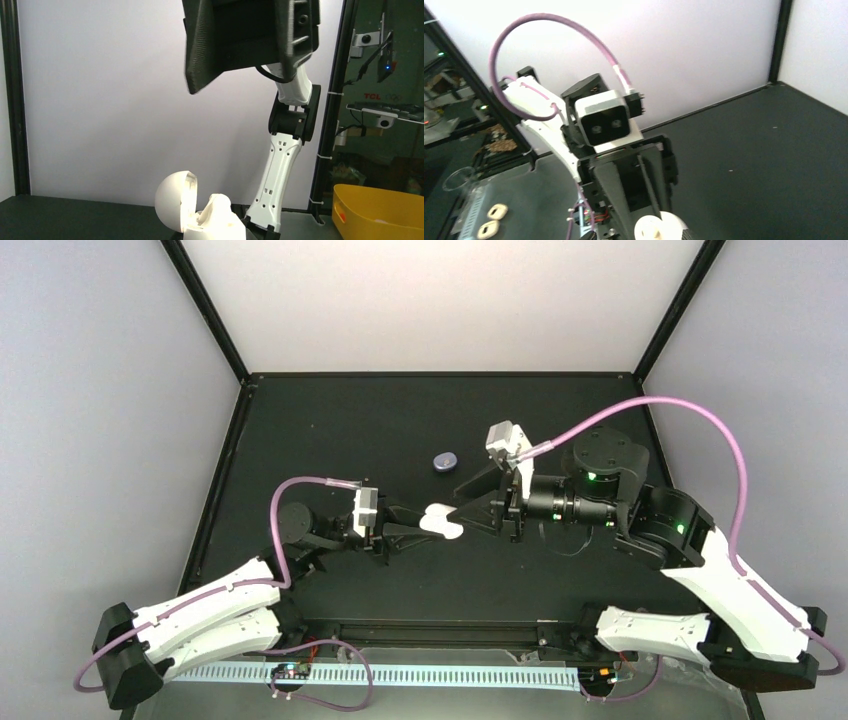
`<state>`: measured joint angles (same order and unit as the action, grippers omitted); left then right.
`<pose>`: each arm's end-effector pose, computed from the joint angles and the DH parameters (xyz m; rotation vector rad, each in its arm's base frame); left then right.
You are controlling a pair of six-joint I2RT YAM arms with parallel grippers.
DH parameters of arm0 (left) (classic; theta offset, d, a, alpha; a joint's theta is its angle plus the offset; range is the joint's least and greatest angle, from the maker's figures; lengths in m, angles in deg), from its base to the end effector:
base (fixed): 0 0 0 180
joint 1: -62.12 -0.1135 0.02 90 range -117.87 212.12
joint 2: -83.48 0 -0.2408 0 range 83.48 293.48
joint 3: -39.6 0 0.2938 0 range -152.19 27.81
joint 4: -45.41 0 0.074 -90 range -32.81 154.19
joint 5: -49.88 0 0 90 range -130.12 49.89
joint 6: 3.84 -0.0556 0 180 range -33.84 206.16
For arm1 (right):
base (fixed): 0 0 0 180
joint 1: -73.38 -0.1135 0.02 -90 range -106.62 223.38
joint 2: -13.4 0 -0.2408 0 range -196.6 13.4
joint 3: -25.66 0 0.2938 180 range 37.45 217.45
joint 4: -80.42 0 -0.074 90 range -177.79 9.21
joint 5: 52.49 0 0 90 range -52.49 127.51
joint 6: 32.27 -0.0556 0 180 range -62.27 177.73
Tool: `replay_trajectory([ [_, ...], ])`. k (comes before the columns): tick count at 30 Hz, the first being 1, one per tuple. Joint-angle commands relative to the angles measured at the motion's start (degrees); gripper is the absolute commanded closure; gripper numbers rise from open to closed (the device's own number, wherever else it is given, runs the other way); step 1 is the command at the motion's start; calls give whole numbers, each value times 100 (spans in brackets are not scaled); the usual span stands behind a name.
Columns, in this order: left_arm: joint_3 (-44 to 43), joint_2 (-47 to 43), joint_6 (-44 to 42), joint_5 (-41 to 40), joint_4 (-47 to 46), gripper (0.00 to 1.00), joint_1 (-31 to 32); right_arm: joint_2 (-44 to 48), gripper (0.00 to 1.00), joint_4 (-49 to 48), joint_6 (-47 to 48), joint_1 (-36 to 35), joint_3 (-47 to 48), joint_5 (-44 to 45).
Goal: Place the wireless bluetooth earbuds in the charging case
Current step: Close the charging case.
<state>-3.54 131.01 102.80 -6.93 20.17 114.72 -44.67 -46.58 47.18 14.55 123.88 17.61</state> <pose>0.1356 -0.2274 0.3115 0.9240 1.0494 -1.3726 0.1082 0.2154 0.4792 -1.0319 1.6447 1.1502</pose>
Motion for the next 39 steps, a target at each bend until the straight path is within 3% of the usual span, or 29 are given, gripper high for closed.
replay_trajectory([
  [1,4,-182,43,48,-310,98,31,138,57,152,-16,97,-121,980],
  [6,24,-315,103,151,-337,99,31,138,59,214,-184,274,-436,1705],
  [18,-55,-242,197,192,-433,98,31,-215,59,357,199,275,-562,-24],
  [27,-111,-121,239,91,-479,98,31,-98,59,375,314,275,-687,-199],
  [30,-134,-125,212,69,-412,99,31,45,58,281,242,275,-704,231],
  [39,38,-270,264,-356,-292,99,32,302,25,-41,249,275,-778,-116],
])
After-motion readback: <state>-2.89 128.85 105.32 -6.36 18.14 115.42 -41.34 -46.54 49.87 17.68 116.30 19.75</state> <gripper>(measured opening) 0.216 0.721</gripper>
